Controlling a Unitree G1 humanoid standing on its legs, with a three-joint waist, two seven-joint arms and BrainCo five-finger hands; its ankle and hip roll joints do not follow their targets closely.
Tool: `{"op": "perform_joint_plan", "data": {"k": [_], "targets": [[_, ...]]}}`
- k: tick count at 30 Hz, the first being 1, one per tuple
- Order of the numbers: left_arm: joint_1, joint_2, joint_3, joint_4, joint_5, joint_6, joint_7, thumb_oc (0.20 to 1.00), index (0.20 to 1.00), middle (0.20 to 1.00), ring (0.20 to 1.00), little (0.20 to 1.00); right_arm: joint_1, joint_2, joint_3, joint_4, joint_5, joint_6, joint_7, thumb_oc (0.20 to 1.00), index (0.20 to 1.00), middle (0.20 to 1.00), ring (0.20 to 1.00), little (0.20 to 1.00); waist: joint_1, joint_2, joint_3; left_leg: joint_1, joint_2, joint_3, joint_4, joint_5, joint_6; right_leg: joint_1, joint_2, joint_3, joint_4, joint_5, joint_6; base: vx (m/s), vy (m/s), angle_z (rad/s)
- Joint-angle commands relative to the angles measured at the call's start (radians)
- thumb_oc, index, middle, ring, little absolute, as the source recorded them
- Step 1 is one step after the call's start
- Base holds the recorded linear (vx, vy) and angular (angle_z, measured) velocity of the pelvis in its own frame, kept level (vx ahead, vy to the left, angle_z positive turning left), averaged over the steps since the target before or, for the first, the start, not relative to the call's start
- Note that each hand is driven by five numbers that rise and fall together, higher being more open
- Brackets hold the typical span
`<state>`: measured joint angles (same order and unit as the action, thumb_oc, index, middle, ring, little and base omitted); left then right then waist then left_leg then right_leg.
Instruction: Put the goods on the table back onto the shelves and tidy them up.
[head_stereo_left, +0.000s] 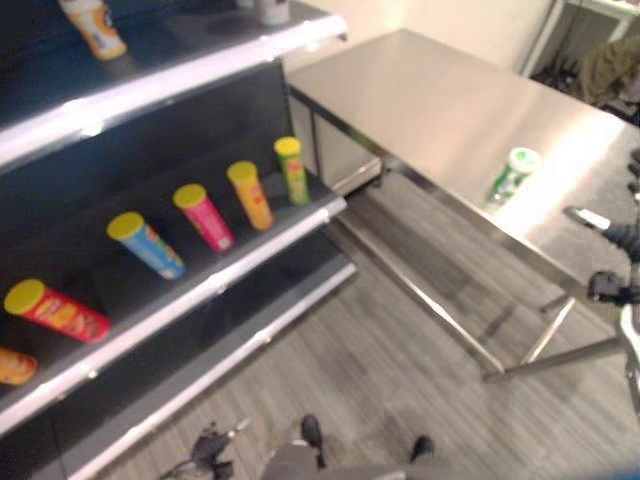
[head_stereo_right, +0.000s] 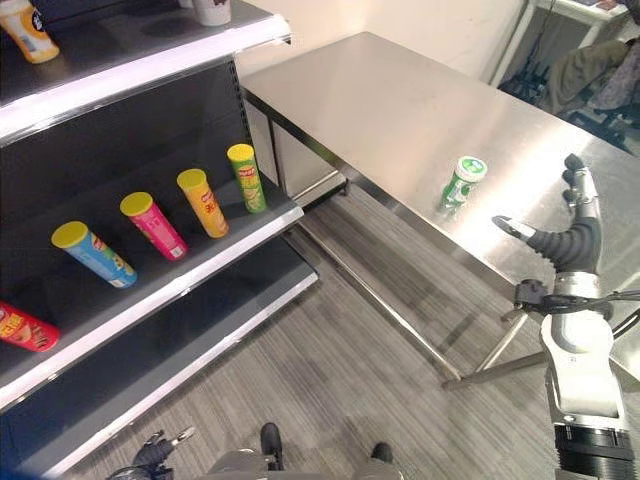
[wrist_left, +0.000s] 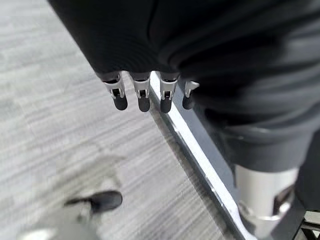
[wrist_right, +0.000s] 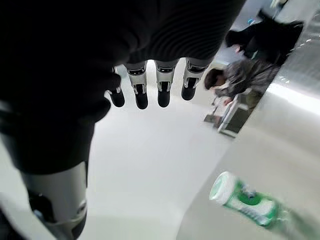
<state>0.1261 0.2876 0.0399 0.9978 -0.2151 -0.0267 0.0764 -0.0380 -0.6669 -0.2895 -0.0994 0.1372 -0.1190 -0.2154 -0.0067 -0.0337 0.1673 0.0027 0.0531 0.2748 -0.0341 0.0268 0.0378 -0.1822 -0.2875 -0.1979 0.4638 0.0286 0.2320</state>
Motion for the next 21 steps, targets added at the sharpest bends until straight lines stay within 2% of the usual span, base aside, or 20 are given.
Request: {"op": "perform_joint_plan", "data": {"k": [1,3,5,6,7,8,11,13,14,15,17,21], "targets": [[-0.031,0.035,-0.008,-0.071,0.006,-0.031,0.012,1.000,1.000,1.000,1.000,1.000,-0.051,-0.025,-0.080,-0.010,-0.012,-0.035,-0.017,1.000,1.000,1.000,1.000,1.000,-0.003,-0.010,-0.012,0.041,-0.040,-0.061,-0.043,-0.070,-0.024,0.000,0.078,0.010,0.053,0.008,-0.055,0.29,-0.130,0.58],[-0.037,0.036,-0.019,-0.086,0.010,-0.036,0.009,1.000,1.000,1.000,1.000,1.000,-0.036,-0.037,-0.104,-0.008,-0.029,-0.026,-0.024,1.000,1.000,1.000,1.000,1.000,-0.019,-0.010,-0.015,0.058,-0.038,-0.099,-0.046,-0.091,-0.044,-0.002,0.047,0.044,-0.120,0.008,-0.053,0.30,-0.172,0.30],[-0.049,0.039,-0.032,-0.090,0.020,-0.036,0.008,1.000,1.000,1.000,1.000,1.000,-0.019,-0.047,-0.135,-0.004,-0.045,-0.020,-0.043,1.000,1.000,1.000,1.000,1.000,-0.043,-0.017,-0.015,0.074,-0.047,-0.137,-0.047,-0.102,-0.061,0.013,0.063,0.109,-0.346,0.049,-0.036,0.26,-0.157,0.26],[-0.053,0.042,-0.030,-0.087,0.026,-0.036,0.009,1.000,1.000,1.000,1.000,1.000,-0.012,-0.047,-0.158,-0.003,-0.053,-0.021,-0.056,1.000,1.000,1.000,1.000,1.000,-0.055,-0.021,-0.013,0.085,-0.044,-0.156,-0.050,-0.109,-0.068,0.003,0.064,0.142,-0.403,0.080,-0.021,0.16,-0.114,0.33],[-0.054,0.042,-0.031,-0.086,0.027,-0.037,0.009,1.000,1.000,1.000,1.000,1.000,-0.010,-0.046,-0.159,-0.004,-0.054,-0.021,-0.057,1.000,1.000,1.000,1.000,1.000,-0.055,-0.019,-0.014,0.085,-0.043,-0.157,-0.050,-0.111,-0.068,0.009,0.065,0.139,-0.414,0.085,-0.020,0.28,-0.162,0.71],[-0.056,0.044,-0.033,-0.081,0.042,-0.037,0.011,1.000,1.000,1.000,1.000,1.000,0.017,-0.047,-0.198,-0.015,-0.068,-0.021,-0.068,1.000,1.000,1.000,1.000,1.000,-0.077,-0.024,-0.020,0.106,-0.034,-0.181,-0.053,-0.127,-0.080,-0.013,0.070,0.169,-0.475,0.126,0.002,0.28,-0.129,0.84],[-0.053,0.047,-0.040,-0.083,0.058,-0.043,0.001,1.000,1.000,1.000,1.000,1.000,0.076,-0.049,-0.255,-0.026,-0.079,-0.018,-0.060,1.000,1.000,1.000,1.000,1.000,-0.097,-0.053,-0.029,0.138,-0.028,-0.206,-0.053,-0.148,-0.097,0.014,0.070,0.171,-0.474,0.131,0.007,0.26,-0.152,0.96],[-0.052,0.047,-0.047,-0.079,0.067,-0.042,-0.003,1.000,1.000,1.000,1.000,1.000,0.102,-0.059,-0.284,-0.017,-0.071,-0.015,-0.051,1.000,1.000,1.000,1.000,1.000,-0.106,-0.062,-0.038,0.142,-0.009,-0.219,-0.053,-0.151,-0.112,0.031,0.073,0.153,-0.477,0.134,0.008,0.13,-0.140,0.71],[-0.052,0.047,-0.047,-0.079,0.067,-0.042,-0.003,1.000,1.000,1.000,1.000,1.000,0.102,-0.060,-0.285,-0.017,-0.071,-0.015,-0.051,1.000,1.000,1.000,1.000,1.000,-0.107,-0.061,-0.039,0.142,-0.008,-0.220,-0.053,-0.151,-0.112,0.031,0.073,0.152,-0.477,0.134,0.008,0.14,-0.186,0.27],[-0.047,0.044,-0.048,-0.065,0.066,-0.041,-0.004,1.000,1.000,1.000,1.000,1.000,0.117,-0.073,-0.299,0.005,-0.027,-0.019,-0.029,1.000,1.000,1.000,1.000,1.000,-0.116,-0.060,-0.052,0.140,0.020,-0.215,-0.053,-0.147,-0.130,0.042,0.086,0.134,-0.490,0.126,0.003,0.14,-0.192,0.19],[-0.040,0.037,-0.049,-0.064,0.063,-0.041,-0.014,1.000,1.000,1.000,1.000,1.000,0.141,-0.098,-0.290,0.038,0.006,-0.012,0.014,1.000,1.000,1.000,1.000,1.000,-0.124,-0.052,-0.062,0.133,0.045,-0.213,-0.053,-0.139,-0.146,0.056,0.103,0.112,-0.503,0.110,-0.006,0.12,-0.171,0.12],[-0.034,0.032,-0.056,-0.059,0.061,-0.042,-0.031,1.000,1.000,1.000,1.000,1.000,0.176,-0.155,-0.263,0.080,0.069,-0.010,0.098,1.000,1.000,1.000,1.000,1.000,-0.134,-0.036,-0.066,0.125,0.074,-0.201,-0.053,-0.124,-0.166,0.062,0.126,0.094,-0.499,0.076,-0.026,0.05,-0.069,0.18]]}}
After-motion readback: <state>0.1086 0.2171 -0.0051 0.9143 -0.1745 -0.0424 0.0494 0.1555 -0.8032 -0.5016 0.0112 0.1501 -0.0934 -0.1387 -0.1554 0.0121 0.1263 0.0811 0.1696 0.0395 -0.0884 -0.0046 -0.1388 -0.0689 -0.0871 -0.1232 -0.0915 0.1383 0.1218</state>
